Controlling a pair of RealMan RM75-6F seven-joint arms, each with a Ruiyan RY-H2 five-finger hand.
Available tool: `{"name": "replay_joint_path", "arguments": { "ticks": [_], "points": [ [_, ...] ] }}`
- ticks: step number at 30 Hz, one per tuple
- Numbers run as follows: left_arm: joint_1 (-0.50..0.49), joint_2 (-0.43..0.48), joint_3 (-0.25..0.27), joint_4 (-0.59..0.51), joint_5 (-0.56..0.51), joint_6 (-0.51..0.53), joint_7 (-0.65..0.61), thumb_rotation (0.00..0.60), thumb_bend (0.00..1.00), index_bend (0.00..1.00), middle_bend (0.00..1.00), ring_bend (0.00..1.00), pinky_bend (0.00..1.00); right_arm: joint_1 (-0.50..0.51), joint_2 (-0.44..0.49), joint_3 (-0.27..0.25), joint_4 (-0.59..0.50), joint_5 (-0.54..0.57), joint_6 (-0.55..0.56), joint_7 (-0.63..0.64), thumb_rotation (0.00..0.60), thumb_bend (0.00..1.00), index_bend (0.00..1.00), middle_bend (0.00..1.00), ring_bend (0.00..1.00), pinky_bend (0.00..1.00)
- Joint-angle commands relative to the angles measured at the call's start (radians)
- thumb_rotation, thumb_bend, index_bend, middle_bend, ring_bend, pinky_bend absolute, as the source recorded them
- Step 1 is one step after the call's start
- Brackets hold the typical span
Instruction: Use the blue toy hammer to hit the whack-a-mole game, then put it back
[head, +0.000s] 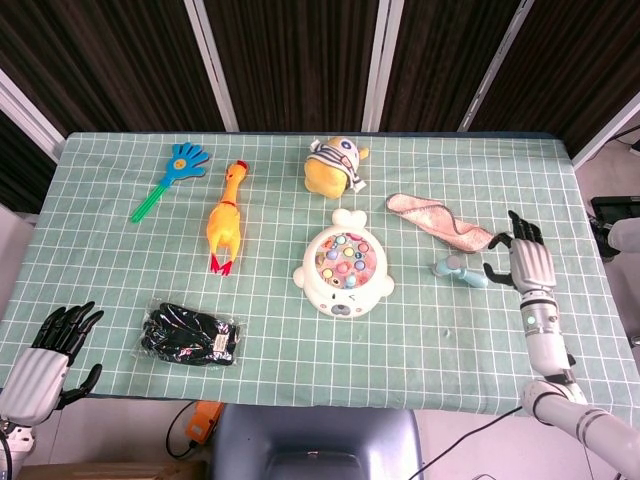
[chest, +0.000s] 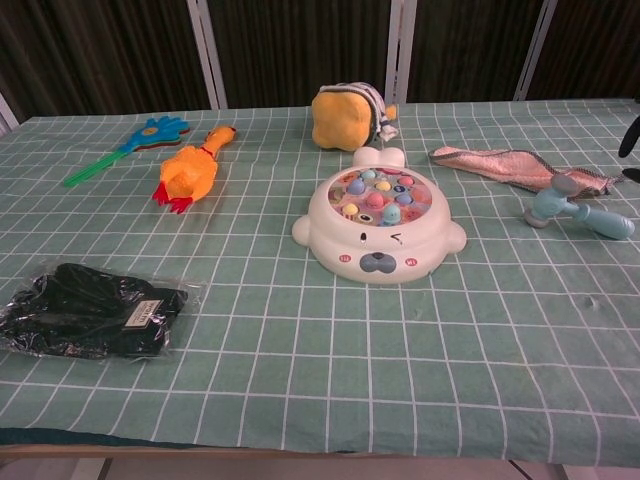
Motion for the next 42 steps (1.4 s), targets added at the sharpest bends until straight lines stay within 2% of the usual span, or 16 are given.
{"name": "replay_joint_path", "arguments": {
  "ticks": [1, 13, 42],
  "points": [
    [0.0, 0.001, 0.001, 0.0, 0.002, 0.001, -0.002, 0.6, 0.4, 0.0, 0.0, 0.0, 0.0, 0.017, -0.031, -0.013, 0.042, 0.002, -0.036, 0.013, 0.6, 0.54, 0.6, 0.1, 0.0, 0.0],
    [0.002, 0.003, 0.001, 0.003, 0.007, 0.009, -0.012, 0.6, 0.4, 0.0, 0.0, 0.0, 0.0, 0.032, -0.074, -0.031, 0.074, -0.013, -0.074, 0.068, 0.6, 0.54, 0.59, 0.1, 0.0, 0.0],
    [0.002, 0.006, 0.001, 0.004, 0.004, 0.011, -0.021, 0.6, 0.4, 0.0, 0.0, 0.0, 0.0, 0.063, -0.131, -0.031, 0.113, 0.02, -0.096, 0.009, 0.6, 0.54, 0.62, 0.11, 0.0, 0.0]
  ]
}}
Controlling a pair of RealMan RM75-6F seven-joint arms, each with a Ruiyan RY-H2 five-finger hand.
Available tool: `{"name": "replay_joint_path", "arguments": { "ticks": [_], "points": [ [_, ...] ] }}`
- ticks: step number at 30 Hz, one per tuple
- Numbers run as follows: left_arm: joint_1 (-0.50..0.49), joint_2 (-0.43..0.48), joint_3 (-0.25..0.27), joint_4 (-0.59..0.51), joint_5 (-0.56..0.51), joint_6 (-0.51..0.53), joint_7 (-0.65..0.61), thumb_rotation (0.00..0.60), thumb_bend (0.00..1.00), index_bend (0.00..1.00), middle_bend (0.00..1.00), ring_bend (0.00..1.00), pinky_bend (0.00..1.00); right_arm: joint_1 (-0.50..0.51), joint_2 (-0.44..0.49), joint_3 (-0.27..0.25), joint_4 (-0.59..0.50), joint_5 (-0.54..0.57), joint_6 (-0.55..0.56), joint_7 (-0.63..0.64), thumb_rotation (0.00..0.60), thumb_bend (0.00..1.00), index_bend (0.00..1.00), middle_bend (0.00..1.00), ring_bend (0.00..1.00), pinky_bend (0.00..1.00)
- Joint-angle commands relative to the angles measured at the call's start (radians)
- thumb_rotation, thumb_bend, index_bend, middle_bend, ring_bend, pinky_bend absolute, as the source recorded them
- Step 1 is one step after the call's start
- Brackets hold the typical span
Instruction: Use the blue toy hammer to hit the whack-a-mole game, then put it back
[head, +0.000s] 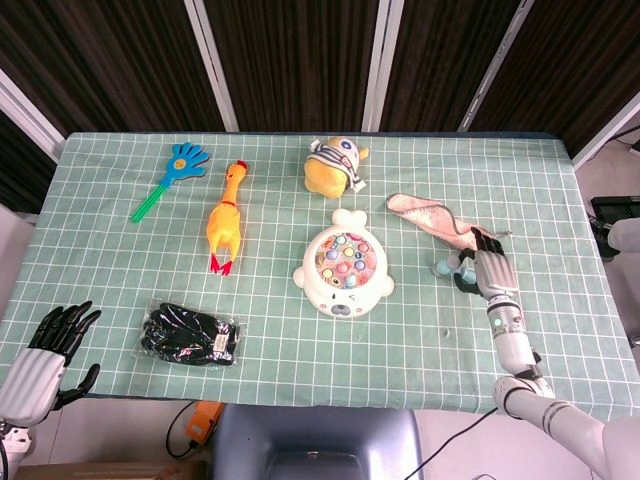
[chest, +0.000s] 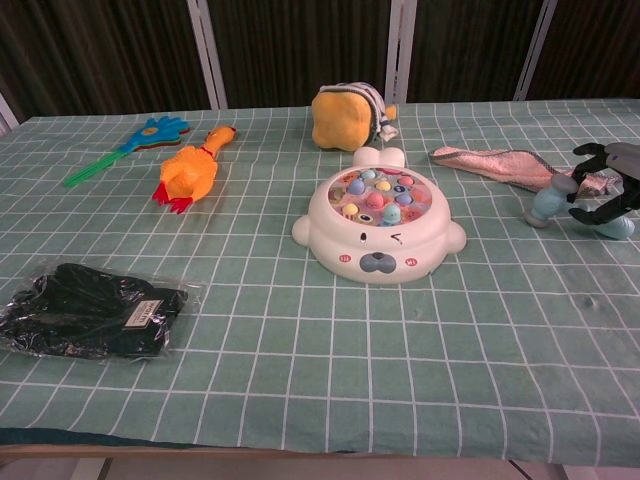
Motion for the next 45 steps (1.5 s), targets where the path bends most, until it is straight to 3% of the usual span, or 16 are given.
{"name": "replay_joint_path", "arguments": {
  "ticks": [1, 16, 19, 22, 25, 29, 45],
  "points": [
    [0.0, 0.0, 0.0, 0.0, -0.001, -0.001, 0.0, 0.6, 0.4, 0.0, 0.0, 0.0, 0.0, 0.001, 0.0, 0.0, 0.001, 0.0, 0.0, -0.001, 0.6, 0.54, 0.62, 0.11, 0.0, 0.0],
    [0.002, 0.001, -0.001, 0.001, 0.001, 0.005, -0.003, 0.6, 0.4, 0.0, 0.0, 0.0, 0.0, 0.005, -0.007, 0.001, 0.008, 0.01, -0.006, -0.014, 0.6, 0.54, 0.67, 0.15, 0.01, 0.08],
    [0.002, 0.001, 0.0, 0.001, 0.002, 0.006, -0.004, 0.6, 0.4, 0.0, 0.0, 0.0, 0.0, 0.006, -0.011, 0.002, 0.013, 0.011, -0.002, -0.021, 0.6, 0.54, 0.73, 0.22, 0.1, 0.15],
    [0.002, 0.001, -0.001, 0.002, 0.002, 0.007, -0.004, 0.6, 0.4, 0.0, 0.0, 0.0, 0.0, 0.009, -0.02, 0.002, 0.023, 0.018, 0.0, -0.041, 0.6, 0.54, 0.79, 0.32, 0.25, 0.31],
    [0.003, 0.001, -0.001, 0.002, 0.002, 0.008, -0.004, 0.6, 0.4, 0.0, 0.0, 0.0, 0.0, 0.011, -0.023, 0.001, 0.024, 0.025, -0.004, -0.056, 0.6, 0.54, 0.83, 0.45, 0.45, 0.54],
    [0.002, 0.002, -0.002, 0.002, 0.001, 0.007, -0.005, 0.6, 0.4, 0.0, 0.0, 0.0, 0.0, 0.013, -0.027, 0.002, 0.024, 0.031, -0.003, -0.07, 0.6, 0.54, 0.87, 0.53, 0.55, 0.69],
    [0.0, 0.001, -0.003, 0.003, 0.0, 0.004, -0.008, 0.6, 0.4, 0.0, 0.0, 0.0, 0.0, 0.014, -0.043, 0.005, 0.033, 0.044, 0.006, -0.1, 0.6, 0.55, 0.96, 0.6, 0.63, 0.78]
  ]
}}
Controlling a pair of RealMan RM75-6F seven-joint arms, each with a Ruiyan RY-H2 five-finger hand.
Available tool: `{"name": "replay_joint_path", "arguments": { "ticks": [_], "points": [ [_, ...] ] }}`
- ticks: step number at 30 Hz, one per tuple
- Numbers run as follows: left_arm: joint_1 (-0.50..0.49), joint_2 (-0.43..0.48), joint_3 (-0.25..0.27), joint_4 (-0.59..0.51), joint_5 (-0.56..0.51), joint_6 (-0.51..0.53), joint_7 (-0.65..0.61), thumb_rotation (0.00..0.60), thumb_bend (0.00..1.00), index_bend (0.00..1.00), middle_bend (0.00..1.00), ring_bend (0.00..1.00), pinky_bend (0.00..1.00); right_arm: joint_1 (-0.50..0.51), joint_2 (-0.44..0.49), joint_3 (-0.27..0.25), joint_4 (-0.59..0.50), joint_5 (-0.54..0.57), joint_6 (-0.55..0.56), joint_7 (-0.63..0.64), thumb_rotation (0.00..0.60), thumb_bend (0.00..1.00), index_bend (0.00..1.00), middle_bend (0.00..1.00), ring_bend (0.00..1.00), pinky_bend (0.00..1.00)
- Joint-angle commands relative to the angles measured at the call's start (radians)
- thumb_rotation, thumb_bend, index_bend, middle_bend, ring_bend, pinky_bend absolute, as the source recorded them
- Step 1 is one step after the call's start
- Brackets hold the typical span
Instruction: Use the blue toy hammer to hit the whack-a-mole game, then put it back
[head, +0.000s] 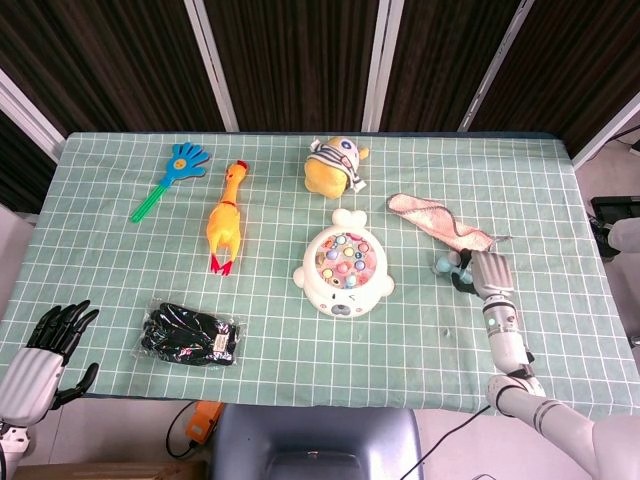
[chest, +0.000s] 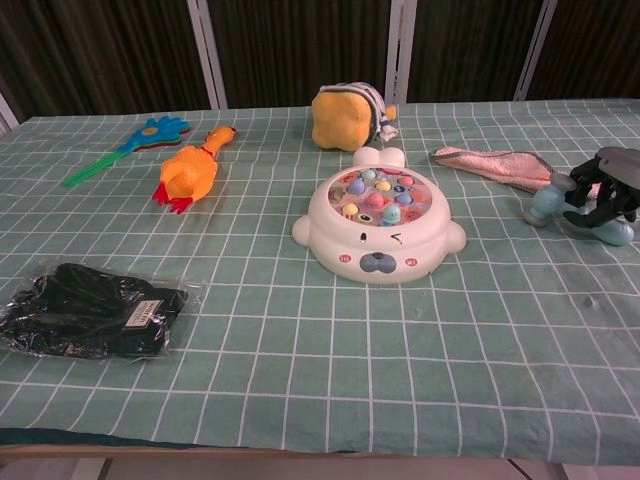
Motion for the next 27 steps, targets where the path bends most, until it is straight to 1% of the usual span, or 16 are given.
{"name": "replay_joint_path", "arguments": {
  "ticks": [1, 7, 9, 15, 21, 27],
  "points": [
    [-0.001, 0.0, 0.0, 0.0, 0.0, -0.001, 0.0, 0.6, 0.4, 0.0, 0.0, 0.0, 0.0, 0.001, -0.004, -0.001, 0.004, 0.0, 0.0, -0.004, 0.6, 0.55, 0.96, 0.6, 0.64, 0.78],
    [-0.002, 0.0, 0.0, 0.0, -0.001, -0.004, -0.003, 0.6, 0.4, 0.0, 0.0, 0.0, 0.0, 0.004, -0.017, 0.002, 0.016, -0.002, 0.01, -0.01, 0.6, 0.55, 0.99, 0.62, 0.66, 0.81],
    [-0.002, 0.001, -0.001, 0.0, -0.002, -0.004, -0.005, 0.6, 0.4, 0.0, 0.0, 0.0, 0.0, 0.004, -0.022, 0.004, 0.02, -0.003, 0.017, -0.011, 0.6, 0.55, 1.0, 0.64, 0.68, 0.83],
    [-0.004, 0.001, -0.002, 0.002, -0.003, -0.005, -0.008, 0.6, 0.4, 0.0, 0.0, 0.0, 0.0, 0.007, -0.039, 0.004, 0.04, -0.004, 0.029, -0.028, 0.6, 0.52, 1.0, 0.67, 0.73, 0.89],
    [-0.003, 0.0, -0.001, 0.002, -0.003, -0.006, -0.006, 0.6, 0.4, 0.0, 0.0, 0.0, 0.0, 0.011, -0.058, 0.003, 0.062, -0.012, 0.033, -0.029, 0.6, 0.52, 1.0, 0.69, 0.75, 0.91],
    [-0.004, 0.001, -0.001, 0.004, -0.004, -0.005, -0.014, 0.6, 0.4, 0.0, 0.0, 0.0, 0.0, 0.012, -0.07, 0.002, 0.081, -0.036, 0.052, -0.008, 0.6, 0.52, 1.0, 0.7, 0.78, 0.96]
  ]
}}
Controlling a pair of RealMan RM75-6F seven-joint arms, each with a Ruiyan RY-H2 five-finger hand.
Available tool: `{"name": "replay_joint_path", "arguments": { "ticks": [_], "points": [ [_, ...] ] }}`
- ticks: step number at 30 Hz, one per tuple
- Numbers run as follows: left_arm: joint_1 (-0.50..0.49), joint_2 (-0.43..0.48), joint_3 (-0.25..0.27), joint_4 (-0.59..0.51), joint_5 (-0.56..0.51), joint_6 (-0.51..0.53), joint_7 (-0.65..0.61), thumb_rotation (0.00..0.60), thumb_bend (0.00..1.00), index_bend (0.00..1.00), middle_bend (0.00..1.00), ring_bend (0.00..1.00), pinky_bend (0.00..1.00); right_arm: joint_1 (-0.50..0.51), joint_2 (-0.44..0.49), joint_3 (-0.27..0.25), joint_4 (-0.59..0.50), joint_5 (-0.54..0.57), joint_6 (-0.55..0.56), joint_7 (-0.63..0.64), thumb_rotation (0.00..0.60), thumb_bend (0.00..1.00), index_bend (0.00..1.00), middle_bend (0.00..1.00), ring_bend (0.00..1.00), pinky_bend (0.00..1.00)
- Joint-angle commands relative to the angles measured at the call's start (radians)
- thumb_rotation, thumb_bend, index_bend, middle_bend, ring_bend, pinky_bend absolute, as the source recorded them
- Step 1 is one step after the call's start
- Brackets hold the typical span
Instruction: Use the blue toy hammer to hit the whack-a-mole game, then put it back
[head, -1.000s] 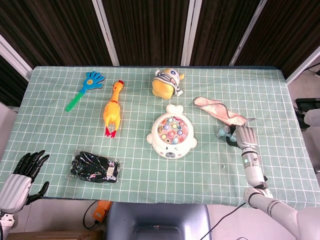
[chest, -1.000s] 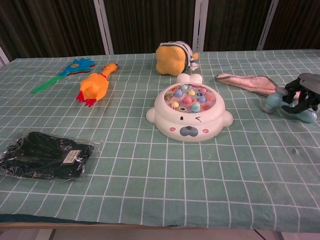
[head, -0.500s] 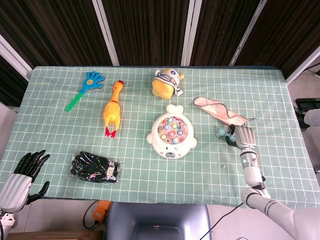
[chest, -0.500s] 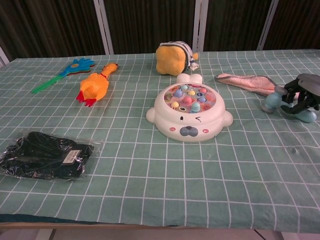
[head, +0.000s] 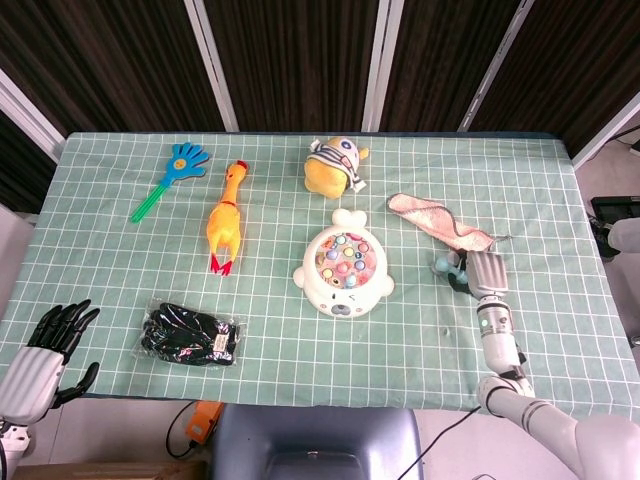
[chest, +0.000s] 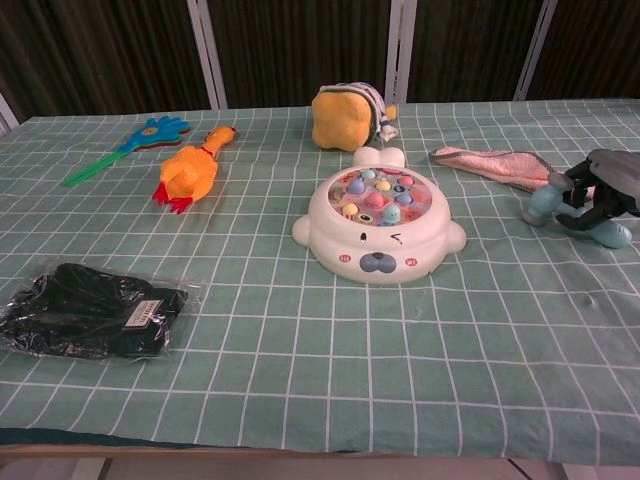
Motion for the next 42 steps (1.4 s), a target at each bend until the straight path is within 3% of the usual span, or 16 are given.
{"name": "replay_joint_path", "arguments": {
  "ticks": [1, 8, 14, 20, 26, 30, 33, 39, 42],
  "points": [
    [0.0, 0.0, 0.0, 0.001, 0.001, 0.001, -0.002, 0.6, 0.4, 0.0, 0.0, 0.0, 0.0, 0.0, 0.0, -0.001, 0.001, -0.014, 0.006, 0.015, 0.6, 0.52, 1.0, 0.7, 0.78, 0.96],
    [0.002, 0.002, 0.0, 0.001, 0.002, 0.007, -0.006, 0.6, 0.4, 0.0, 0.0, 0.0, 0.0, -0.001, 0.011, 0.003, -0.015, -0.033, 0.021, 0.033, 0.6, 0.53, 1.0, 0.7, 0.79, 0.96],
    [0.003, 0.004, 0.001, 0.002, 0.003, 0.01, -0.011, 0.6, 0.4, 0.0, 0.0, 0.0, 0.0, -0.006, 0.082, 0.03, -0.117, -0.048, 0.06, 0.05, 0.6, 0.53, 1.0, 0.71, 0.79, 0.96],
    [0.002, 0.005, 0.0, 0.0, 0.005, 0.011, -0.013, 0.6, 0.4, 0.0, 0.0, 0.0, 0.0, 0.003, 0.245, 0.066, -0.381, -0.029, 0.049, -0.015, 0.6, 0.53, 1.0, 0.71, 0.79, 0.97],
    [0.002, 0.007, -0.001, 0.0, 0.005, 0.012, -0.016, 0.6, 0.4, 0.0, 0.0, 0.0, 0.0, 0.06, 0.424, 0.108, -0.717, 0.056, 0.029, -0.223, 0.6, 0.53, 1.0, 0.71, 0.79, 0.97],
    [0.003, 0.01, -0.004, 0.001, -0.001, 0.016, -0.02, 0.6, 0.4, 0.0, 0.0, 0.0, 0.0, 0.156, 0.533, 0.135, -0.928, 0.241, -0.012, -0.411, 0.6, 0.53, 1.0, 0.71, 0.79, 0.97],
    [0.006, 0.012, -0.005, 0.003, 0.0, 0.021, -0.025, 0.6, 0.4, 0.0, 0.0, 0.0, 0.0, 0.262, 0.575, 0.124, -1.009, 0.421, -0.01, -0.561, 0.6, 0.53, 1.0, 0.7, 0.79, 0.97],
    [0.007, 0.018, -0.004, 0.009, -0.002, 0.024, -0.04, 0.6, 0.4, 0.0, 0.0, 0.0, 0.0, 0.472, 0.556, 0.07, -1.052, 0.747, 0.056, -0.776, 0.6, 0.53, 1.0, 0.7, 0.79, 0.96],
    [0.008, 0.021, -0.005, 0.01, -0.003, 0.026, -0.049, 0.6, 0.4, 0.0, 0.0, 0.0, 0.0, 0.535, 0.526, 0.039, -1.035, 0.824, 0.07, -0.82, 0.6, 0.53, 1.0, 0.7, 0.79, 0.96]
  ]
}}
